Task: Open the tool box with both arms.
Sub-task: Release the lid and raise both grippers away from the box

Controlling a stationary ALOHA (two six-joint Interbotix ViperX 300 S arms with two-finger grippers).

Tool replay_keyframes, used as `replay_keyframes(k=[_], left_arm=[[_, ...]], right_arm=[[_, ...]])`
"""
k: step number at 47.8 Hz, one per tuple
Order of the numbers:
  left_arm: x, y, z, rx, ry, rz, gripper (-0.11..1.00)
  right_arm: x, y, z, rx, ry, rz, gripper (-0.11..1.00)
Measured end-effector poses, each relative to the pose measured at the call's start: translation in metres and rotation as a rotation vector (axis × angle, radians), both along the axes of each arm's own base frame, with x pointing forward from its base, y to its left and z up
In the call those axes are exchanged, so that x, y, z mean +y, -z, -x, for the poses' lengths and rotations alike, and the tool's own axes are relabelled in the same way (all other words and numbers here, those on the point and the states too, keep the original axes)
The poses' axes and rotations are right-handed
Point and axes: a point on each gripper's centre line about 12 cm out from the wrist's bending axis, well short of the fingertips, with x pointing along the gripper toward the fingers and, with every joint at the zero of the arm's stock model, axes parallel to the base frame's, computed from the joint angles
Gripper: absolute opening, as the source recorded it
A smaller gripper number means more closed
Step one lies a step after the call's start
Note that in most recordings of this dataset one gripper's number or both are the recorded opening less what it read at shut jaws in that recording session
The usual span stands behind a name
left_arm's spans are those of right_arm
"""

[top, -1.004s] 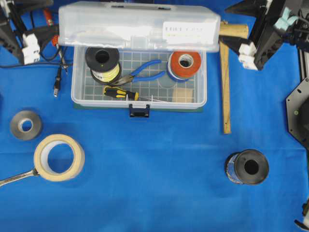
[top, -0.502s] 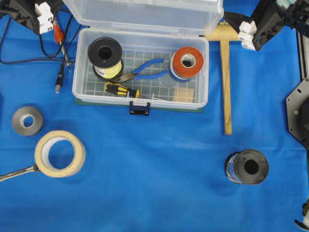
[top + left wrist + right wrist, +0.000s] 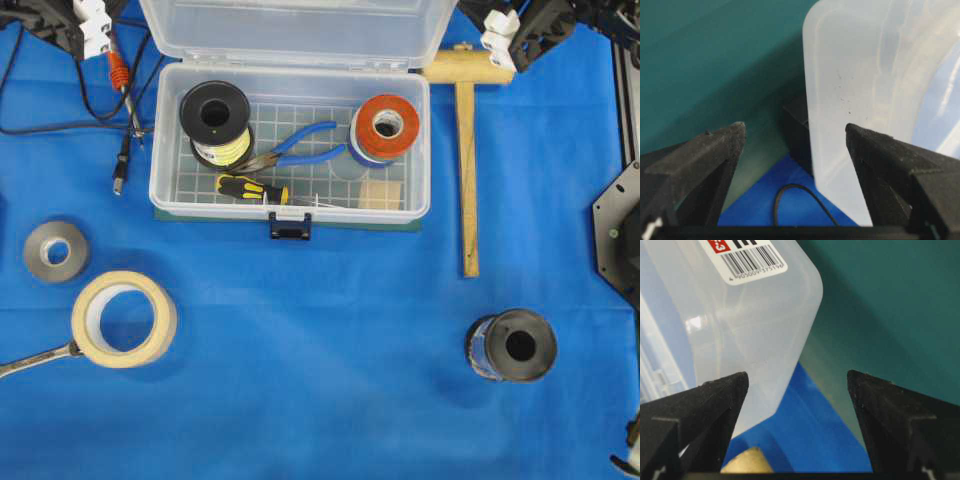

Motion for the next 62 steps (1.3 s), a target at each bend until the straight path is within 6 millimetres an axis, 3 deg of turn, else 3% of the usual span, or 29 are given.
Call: replay_keyframes(k=[17, 41, 50, 62], left_arm=[[0.019, 0.004, -0.004, 0.030, -0.037, 0.024, 0.81], [0.025, 0.006, 0.002, 0.053, -0.062, 0.042, 0.81], [0.027, 0.008, 0.011, 0.068, -0.086, 0.051, 0.81], [0.014, 0.008, 0.033, 0.058, -0.108, 0.044, 0.81]], right_arm=[[-0.017, 0.005, 0.000, 0.015, 0.041, -0.013, 0.84], [-0.024, 0.007, 0.007, 0.020, 0.073, -0.021, 0.84], [-0.020, 0.015, 0.015, 0.050, 0.082, -0.041, 0.84], [-0.008, 0.010, 0.037, 0.030, 0.108, -0.038, 0.84]])
